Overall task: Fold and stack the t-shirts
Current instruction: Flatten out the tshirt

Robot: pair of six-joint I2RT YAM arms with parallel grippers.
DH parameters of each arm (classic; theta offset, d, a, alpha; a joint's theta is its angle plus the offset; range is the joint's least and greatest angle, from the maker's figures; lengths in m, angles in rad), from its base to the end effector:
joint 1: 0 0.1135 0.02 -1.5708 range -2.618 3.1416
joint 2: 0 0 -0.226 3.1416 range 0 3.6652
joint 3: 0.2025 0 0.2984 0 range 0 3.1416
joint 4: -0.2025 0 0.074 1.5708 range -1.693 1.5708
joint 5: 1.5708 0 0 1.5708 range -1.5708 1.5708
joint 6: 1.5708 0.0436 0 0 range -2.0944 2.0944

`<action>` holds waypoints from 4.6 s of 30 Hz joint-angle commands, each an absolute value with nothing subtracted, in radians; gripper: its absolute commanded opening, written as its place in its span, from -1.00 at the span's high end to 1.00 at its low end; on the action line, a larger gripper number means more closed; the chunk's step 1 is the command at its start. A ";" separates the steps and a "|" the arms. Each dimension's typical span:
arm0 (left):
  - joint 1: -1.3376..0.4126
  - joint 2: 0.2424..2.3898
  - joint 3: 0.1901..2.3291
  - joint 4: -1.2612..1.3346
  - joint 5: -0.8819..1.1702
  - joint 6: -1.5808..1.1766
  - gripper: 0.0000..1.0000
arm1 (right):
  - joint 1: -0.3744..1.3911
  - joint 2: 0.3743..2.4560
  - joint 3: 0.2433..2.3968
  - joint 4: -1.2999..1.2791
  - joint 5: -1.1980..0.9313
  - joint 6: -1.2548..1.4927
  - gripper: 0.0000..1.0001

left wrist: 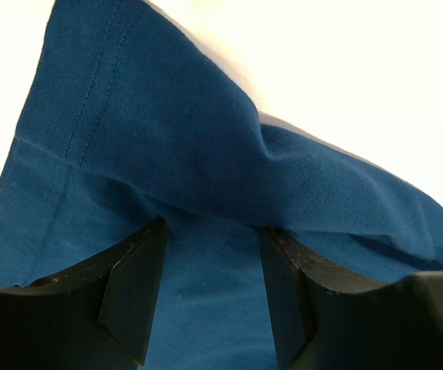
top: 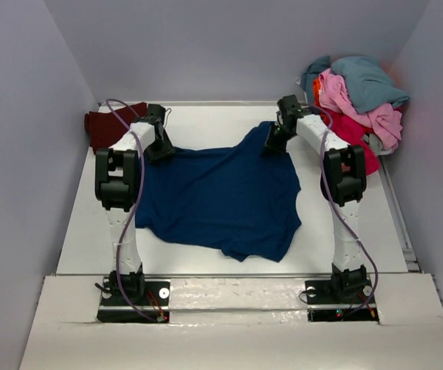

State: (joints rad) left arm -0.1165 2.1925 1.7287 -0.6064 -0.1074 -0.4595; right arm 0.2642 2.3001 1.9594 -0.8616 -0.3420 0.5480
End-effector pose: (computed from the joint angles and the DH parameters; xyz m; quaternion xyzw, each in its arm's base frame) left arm 0.4934 -0.0530 0.1172 -0.1782 0.9510 -0.0204 0.2519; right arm 0.4862 0.1467 0.1336 0.1061 0.9634 0.2250 0.0998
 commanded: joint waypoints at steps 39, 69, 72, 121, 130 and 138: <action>-0.086 2.312 2.051 -0.710 -0.015 -0.422 -0.26 | 0.061 2.579 2.462 -1.070 -0.244 0.474 0.69; -0.086 2.301 1.994 -0.684 -0.017 -0.411 -0.25 | 0.132 2.517 2.218 -1.109 -0.127 0.368 0.69; -0.086 2.309 1.994 -0.678 -0.006 -0.419 -0.25 | 0.132 2.580 2.311 -1.150 -0.124 0.368 0.69; -0.172 1.911 1.755 -0.652 -0.219 -0.410 -0.44 | 0.261 2.054 2.044 -1.117 0.018 0.373 -0.21; -0.172 1.721 1.366 -0.594 -0.161 -0.471 -0.42 | 0.314 1.809 1.507 -0.989 -0.054 0.437 -0.20; -0.181 1.680 1.223 -0.557 -0.157 -0.476 -0.41 | 0.314 1.715 1.345 -0.965 -0.060 0.449 -0.20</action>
State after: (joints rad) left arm -0.1753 1.7508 1.2404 -0.5953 -0.1642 -0.4629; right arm 0.3149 1.7569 1.3865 -1.0298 -0.0486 0.4324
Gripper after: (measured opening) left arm 0.712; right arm 0.602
